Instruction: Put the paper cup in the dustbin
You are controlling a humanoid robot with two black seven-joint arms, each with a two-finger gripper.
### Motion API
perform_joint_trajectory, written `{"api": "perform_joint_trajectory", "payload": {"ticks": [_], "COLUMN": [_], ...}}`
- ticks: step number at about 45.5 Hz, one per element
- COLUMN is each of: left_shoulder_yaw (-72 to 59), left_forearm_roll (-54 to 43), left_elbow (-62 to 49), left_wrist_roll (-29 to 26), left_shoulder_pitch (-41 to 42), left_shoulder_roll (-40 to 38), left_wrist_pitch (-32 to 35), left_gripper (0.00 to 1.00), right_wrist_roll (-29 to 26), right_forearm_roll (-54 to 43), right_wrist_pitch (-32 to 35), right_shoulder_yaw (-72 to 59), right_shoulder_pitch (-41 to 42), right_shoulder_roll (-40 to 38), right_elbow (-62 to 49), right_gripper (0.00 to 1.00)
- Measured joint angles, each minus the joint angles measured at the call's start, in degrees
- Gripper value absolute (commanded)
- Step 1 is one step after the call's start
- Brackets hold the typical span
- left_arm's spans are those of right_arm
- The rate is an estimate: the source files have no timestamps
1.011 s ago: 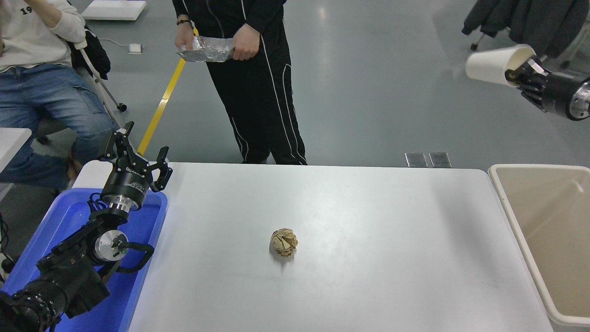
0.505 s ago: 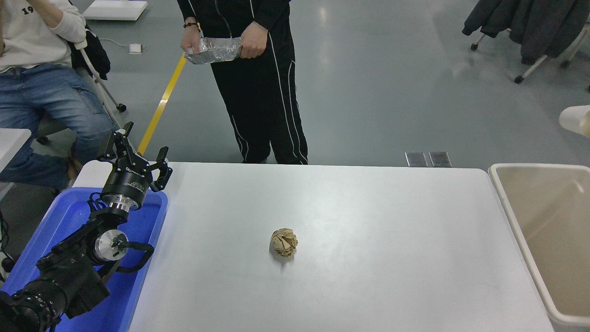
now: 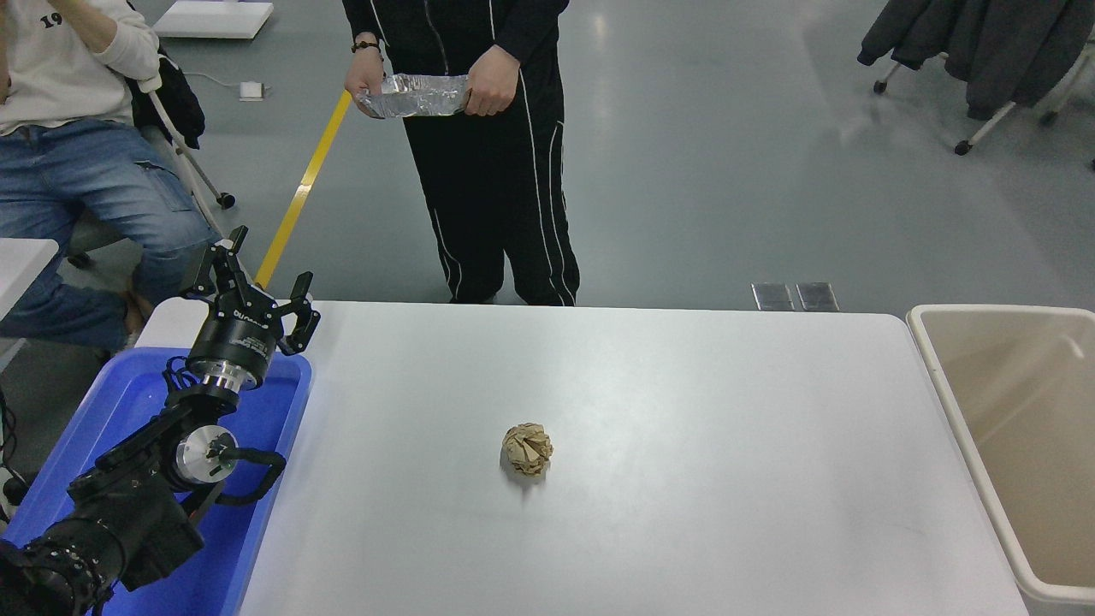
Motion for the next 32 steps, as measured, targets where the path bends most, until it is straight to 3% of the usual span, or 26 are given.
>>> {"api": "perform_joint_trajectory", "payload": {"ticks": [24, 28, 32], "left_shoulder_yaw": [0.0, 0.0, 0.0], "left_forearm_roll": [0.0, 0.01, 0.0], "left_elbow": [0.0, 0.0, 0.0], "left_wrist_roll": [0.0, 0.0, 0.0], "left_shoulder_pitch": [0.0, 0.0, 0.0], "left_shoulder_roll": [0.0, 0.0, 0.0], "left_wrist_pitch": [0.0, 0.0, 0.0], "left_gripper": [1.0, 1.0, 1.0], "right_wrist_roll": [-0.52, -0.52, -0.5], "right_forearm_roll": [4.17, 4.4, 4.55], "right_wrist_pitch": [-3.79, -4.06, -4.93], "right_shoulder_yaw": [0.11, -0.01, -0.18], "right_shoulder_pitch": [-5.95, -6.2, -6.33], "right_shoulder_roll": [5.3, 5.47, 5.54], "right_elbow": [0.14, 0.15, 0.17], "right_gripper": [0.0, 0.38, 0.67]}}
